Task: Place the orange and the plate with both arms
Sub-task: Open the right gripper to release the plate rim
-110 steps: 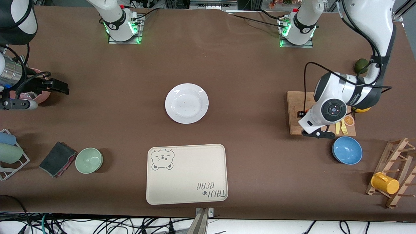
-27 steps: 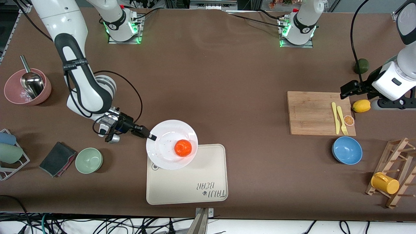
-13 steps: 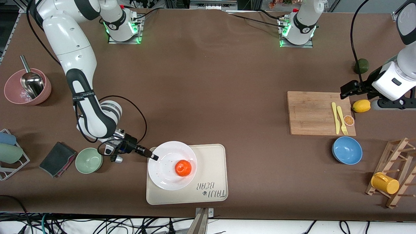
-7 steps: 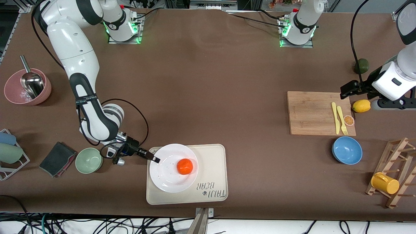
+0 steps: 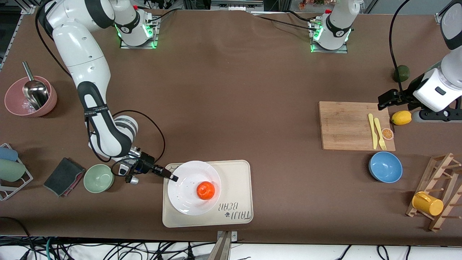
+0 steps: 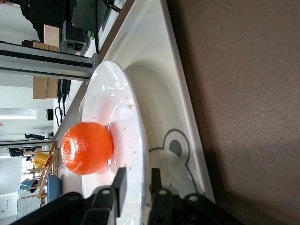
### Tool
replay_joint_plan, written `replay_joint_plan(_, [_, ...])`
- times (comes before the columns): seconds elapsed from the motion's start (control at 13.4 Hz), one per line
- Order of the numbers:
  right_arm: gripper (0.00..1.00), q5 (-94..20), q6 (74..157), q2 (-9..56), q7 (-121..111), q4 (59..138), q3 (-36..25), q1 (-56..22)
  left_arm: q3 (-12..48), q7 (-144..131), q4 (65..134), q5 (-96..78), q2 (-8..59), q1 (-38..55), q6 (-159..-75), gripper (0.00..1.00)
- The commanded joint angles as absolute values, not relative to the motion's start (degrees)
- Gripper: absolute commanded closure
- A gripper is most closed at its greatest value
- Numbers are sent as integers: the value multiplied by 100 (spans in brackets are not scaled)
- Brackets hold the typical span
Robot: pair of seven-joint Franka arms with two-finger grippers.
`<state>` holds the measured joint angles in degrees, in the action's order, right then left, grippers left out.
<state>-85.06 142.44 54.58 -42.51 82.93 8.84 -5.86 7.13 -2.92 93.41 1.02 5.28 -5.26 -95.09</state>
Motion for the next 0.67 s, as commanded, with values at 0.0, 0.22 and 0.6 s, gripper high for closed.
replay_joint_plan(0.0, [14,-8604,14247,5581,-4228,8007,914,-589,642,-228,9475,-44,387,-483,-9527,0])
replay_joint_plan(0.22, [1,-8596,14247,5555,-4271,8007,914,-580,642,-220,9475,-44,387,-483,-9527,0])
replay_joint_plan(0.6, [1,-8578,14256,5520,-4315,7989,914,-589,642,-211,9466,-44,387,-510,-9527,0])
